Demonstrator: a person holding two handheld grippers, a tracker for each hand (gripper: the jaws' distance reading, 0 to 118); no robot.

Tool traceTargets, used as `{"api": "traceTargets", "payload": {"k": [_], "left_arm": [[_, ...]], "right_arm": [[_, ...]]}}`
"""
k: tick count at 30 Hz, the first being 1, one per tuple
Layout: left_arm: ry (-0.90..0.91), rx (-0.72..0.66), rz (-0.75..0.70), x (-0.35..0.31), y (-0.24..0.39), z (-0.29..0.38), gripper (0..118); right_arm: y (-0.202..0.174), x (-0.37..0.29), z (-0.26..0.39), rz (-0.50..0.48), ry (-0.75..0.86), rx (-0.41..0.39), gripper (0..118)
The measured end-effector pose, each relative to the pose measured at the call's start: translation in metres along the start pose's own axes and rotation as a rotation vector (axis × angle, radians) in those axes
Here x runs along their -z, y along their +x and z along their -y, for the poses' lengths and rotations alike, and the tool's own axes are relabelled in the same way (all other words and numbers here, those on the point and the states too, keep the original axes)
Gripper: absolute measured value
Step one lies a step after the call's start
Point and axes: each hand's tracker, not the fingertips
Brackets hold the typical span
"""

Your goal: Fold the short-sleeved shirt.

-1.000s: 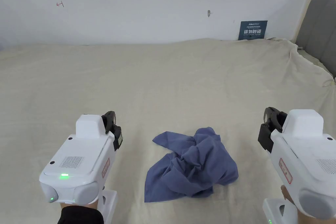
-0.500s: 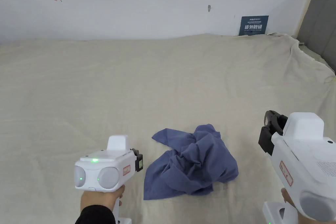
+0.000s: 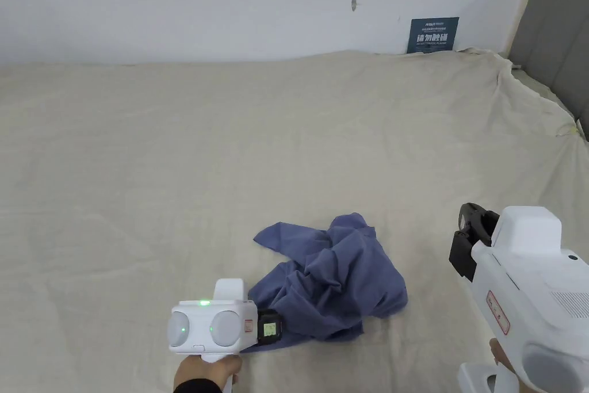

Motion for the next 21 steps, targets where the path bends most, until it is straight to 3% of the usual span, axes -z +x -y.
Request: {"api": "traceTargets", "payload": {"k": [4, 7, 8, 12, 18, 21], "left_arm": [[-0.029, 0.116, -0.101, 0.014, 0.021, 0.010, 69], [0.002, 0.140, -0.041, 0.005, 0.027, 0.012, 32], [0.008, 0.155, -0.039, 0.004, 0.029, 0.013, 13], [0.004, 0.177, 0.038, 0.001, 0.022, 0.008, 3], [0.144, 0.064, 0.145, -0.040, -0.011, -0.007, 2], [0.184, 0.067, 0.132, -0.058, -0.026, -0.013, 2]], "right_arm": [[0.003, 0.002, 0.002, 0.006, -0.009, -0.001, 0], [0.005, 0.002, 0.003, 0.009, -0.015, -0.005, 0], [0.006, 0.003, 0.003, 0.010, -0.017, -0.005, 0], [0.007, 0.010, 0.005, 0.009, -0.032, 0.001, 0], [0.004, 0.035, 0.005, -0.018, -0.095, 0.025, 0], [0.005, 0.065, 0.007, -0.029, -0.157, 0.041, 0]]}}
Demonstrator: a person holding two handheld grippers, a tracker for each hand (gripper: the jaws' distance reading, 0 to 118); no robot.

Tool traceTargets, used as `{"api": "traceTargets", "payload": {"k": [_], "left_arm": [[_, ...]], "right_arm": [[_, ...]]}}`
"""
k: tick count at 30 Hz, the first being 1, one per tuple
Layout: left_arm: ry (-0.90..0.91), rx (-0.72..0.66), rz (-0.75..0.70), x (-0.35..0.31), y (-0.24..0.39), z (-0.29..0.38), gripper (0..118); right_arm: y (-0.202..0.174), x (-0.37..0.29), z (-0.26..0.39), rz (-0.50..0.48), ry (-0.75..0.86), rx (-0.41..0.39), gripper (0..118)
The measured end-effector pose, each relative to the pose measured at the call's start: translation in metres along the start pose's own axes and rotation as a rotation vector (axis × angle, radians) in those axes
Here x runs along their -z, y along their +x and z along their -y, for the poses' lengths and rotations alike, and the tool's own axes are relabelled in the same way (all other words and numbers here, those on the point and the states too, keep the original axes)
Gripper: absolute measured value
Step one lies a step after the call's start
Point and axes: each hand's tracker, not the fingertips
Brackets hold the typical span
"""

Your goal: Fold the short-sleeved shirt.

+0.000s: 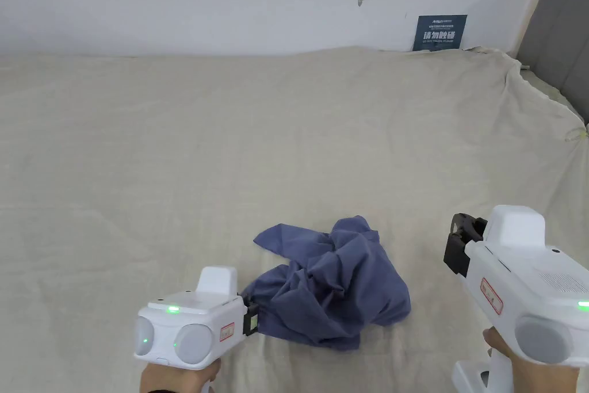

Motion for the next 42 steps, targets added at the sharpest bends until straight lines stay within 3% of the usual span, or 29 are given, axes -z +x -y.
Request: {"api": "traceTargets", "payload": {"k": [9, 10, 11, 12, 13, 15, 23, 25, 26, 28, 29, 31, 36, 42], "left_arm": [[0.067, -0.071, -0.028, -0.018, -0.041, -0.010, 2], [0.067, -0.074, -0.030, -0.018, -0.043, -0.011, 2], [0.066, -0.076, -0.032, -0.017, -0.045, -0.011, 2], [0.063, -0.077, -0.032, -0.017, -0.047, -0.010, 2], [0.061, -0.076, -0.031, -0.016, -0.048, -0.010, 2], [0.059, -0.073, -0.029, -0.015, -0.048, -0.010, 2], [0.053, -0.080, -0.024, -0.006, -0.051, -0.010, 2], [0.053, -0.088, -0.021, -0.006, -0.052, -0.010, 2], [0.053, -0.091, -0.020, -0.005, -0.052, -0.009, 2], [0.052, -0.095, -0.019, -0.005, -0.053, -0.009, 2], [0.052, -0.095, -0.020, -0.006, -0.053, -0.008, 2], [0.053, -0.095, -0.018, -0.007, -0.052, -0.007, 2], [0.075, -0.132, 0.007, -0.016, -0.053, -0.008, 2], [0.121, -0.184, 0.017, -0.032, -0.060, -0.019, 2]], "right_arm": [[-0.002, 0.125, 0.000, -0.037, -0.236, 0.022, 2], [-0.002, 0.140, 0.002, -0.044, -0.268, 0.036, 9], [-0.003, 0.152, 0.004, -0.046, -0.285, 0.048, 23], [-0.006, 0.166, 0.007, -0.046, -0.318, 0.053, 50], [-0.007, 0.180, 0.010, -0.058, -0.360, 0.062, 69], [-0.011, 0.202, 0.019, -0.051, -0.418, 0.069, 87], [-0.039, 0.247, 0.057, -0.039, -0.595, -0.058, 85], [-0.041, 0.247, 0.063, -0.066, -0.589, -0.055, 72], [-0.042, 0.246, 0.064, -0.088, -0.585, -0.048, 59], [-0.042, 0.242, 0.062, -0.143, -0.587, 0.013, 15], [-0.045, 0.240, 0.060, -0.133, -0.588, 0.003, 11], [-0.047, 0.231, 0.055, -0.119, -0.537, -0.079, 10], [-0.029, 0.189, 0.023, -0.154, -0.437, -0.046, 9], [-0.012, 0.119, -0.034, -0.184, -0.293, -0.065, 9]]}}
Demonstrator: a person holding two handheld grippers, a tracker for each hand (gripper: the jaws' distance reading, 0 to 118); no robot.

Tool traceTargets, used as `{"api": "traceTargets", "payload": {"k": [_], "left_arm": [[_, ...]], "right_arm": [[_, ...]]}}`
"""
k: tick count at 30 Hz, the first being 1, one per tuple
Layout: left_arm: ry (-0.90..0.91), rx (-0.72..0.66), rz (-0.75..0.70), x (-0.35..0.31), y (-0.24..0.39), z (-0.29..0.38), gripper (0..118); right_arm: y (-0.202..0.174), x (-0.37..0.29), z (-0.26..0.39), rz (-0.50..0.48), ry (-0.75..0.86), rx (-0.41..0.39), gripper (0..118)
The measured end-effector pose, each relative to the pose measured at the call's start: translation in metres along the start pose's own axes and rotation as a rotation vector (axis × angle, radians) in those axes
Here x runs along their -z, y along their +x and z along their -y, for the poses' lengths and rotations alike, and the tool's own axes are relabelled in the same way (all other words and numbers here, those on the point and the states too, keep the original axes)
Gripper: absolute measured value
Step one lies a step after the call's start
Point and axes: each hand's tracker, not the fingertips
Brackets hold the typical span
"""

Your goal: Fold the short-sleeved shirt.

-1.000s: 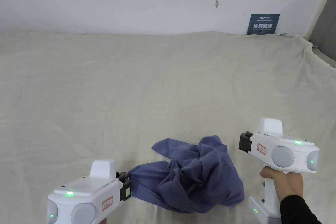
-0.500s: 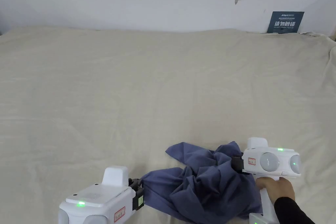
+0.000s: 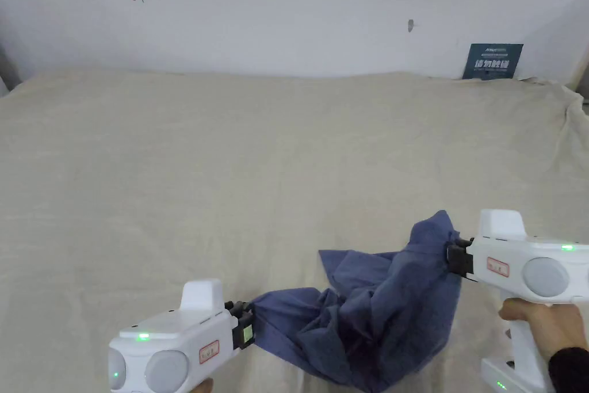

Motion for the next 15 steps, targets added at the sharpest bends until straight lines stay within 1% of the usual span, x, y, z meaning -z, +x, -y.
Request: {"api": "traceTargets", "payload": {"k": [5, 7, 9, 12, 15], "left_arm": [[0.087, -0.047, -0.016, -0.018, -0.012, -0.037, 2], [0.131, -0.050, -0.032, -0.026, -0.017, -0.061, 2], [0.170, -0.056, -0.047, -0.033, -0.024, -0.087, 2], [0.224, -0.082, -0.062, -0.043, -0.036, -0.128, 2], [0.276, -0.073, -0.103, -0.052, -0.044, -0.171, 2]], "right_arm": [[0.015, -0.056, -0.035, 0.009, 0.125, -0.006, 9], [0.022, -0.070, -0.052, 0.005, 0.165, 0.006, 9], [0.026, -0.082, -0.066, 0.021, 0.197, 0.007, 9], [0.031, -0.089, -0.090, 0.048, 0.230, 0.008, 9], [0.036, -0.088, -0.116, 0.073, 0.256, -0.002, 8]]}}
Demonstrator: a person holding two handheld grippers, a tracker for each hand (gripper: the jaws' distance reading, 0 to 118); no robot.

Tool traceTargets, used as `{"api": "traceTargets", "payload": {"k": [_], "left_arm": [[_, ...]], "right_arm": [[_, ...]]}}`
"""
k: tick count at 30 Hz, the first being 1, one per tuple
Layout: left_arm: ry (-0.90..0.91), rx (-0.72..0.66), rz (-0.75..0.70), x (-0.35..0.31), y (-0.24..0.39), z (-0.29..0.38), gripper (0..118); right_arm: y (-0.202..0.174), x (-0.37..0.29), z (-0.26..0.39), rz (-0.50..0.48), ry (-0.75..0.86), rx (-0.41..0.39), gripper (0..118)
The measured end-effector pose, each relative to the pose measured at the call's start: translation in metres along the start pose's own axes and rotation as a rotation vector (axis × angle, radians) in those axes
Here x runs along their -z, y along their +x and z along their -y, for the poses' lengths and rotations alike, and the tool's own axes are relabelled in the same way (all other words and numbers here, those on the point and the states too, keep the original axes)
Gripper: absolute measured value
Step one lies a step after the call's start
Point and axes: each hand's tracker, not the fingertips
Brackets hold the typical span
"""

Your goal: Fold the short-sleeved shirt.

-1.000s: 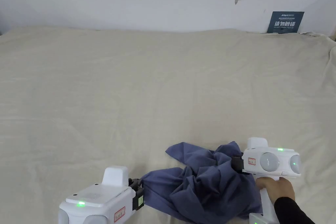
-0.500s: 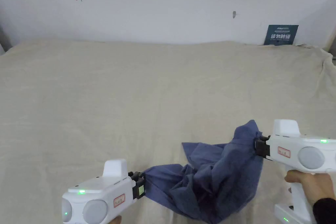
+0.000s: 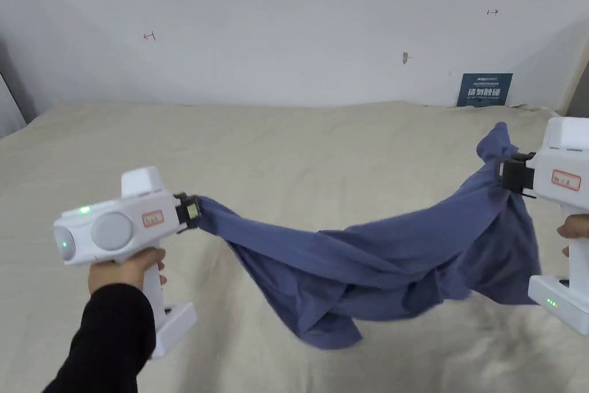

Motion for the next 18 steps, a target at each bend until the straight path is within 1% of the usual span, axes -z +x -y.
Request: {"api": "traceTargets", "payload": {"k": [3, 7, 9, 12, 15, 18], "left_arm": [[0.034, 0.031, -0.027, 0.002, 0.003, -0.039, 2], [0.072, 0.049, -0.050, 0.006, 0.009, -0.081, 2], [0.097, 0.074, -0.071, 0.011, 0.013, -0.102, 2], [0.125, 0.113, -0.103, 0.020, 0.019, -0.129, 2], [0.159, 0.123, -0.133, 0.029, 0.021, -0.153, 2], [0.203, 0.188, -0.190, 0.038, 0.024, -0.171, 2]], "right_arm": [[0.003, 0.013, -0.022, 0.010, 0.009, 0.015, 8], [0.003, 0.029, -0.048, 0.048, 0.041, -0.008, 8], [0.004, 0.039, -0.063, 0.055, 0.056, -0.004, 8], [-0.002, 0.050, -0.083, 0.075, 0.094, -0.030, 8], [-0.008, 0.064, -0.100, 0.083, 0.123, -0.041, 8], [-0.014, 0.078, -0.112, 0.094, 0.157, -0.059, 8]]}}
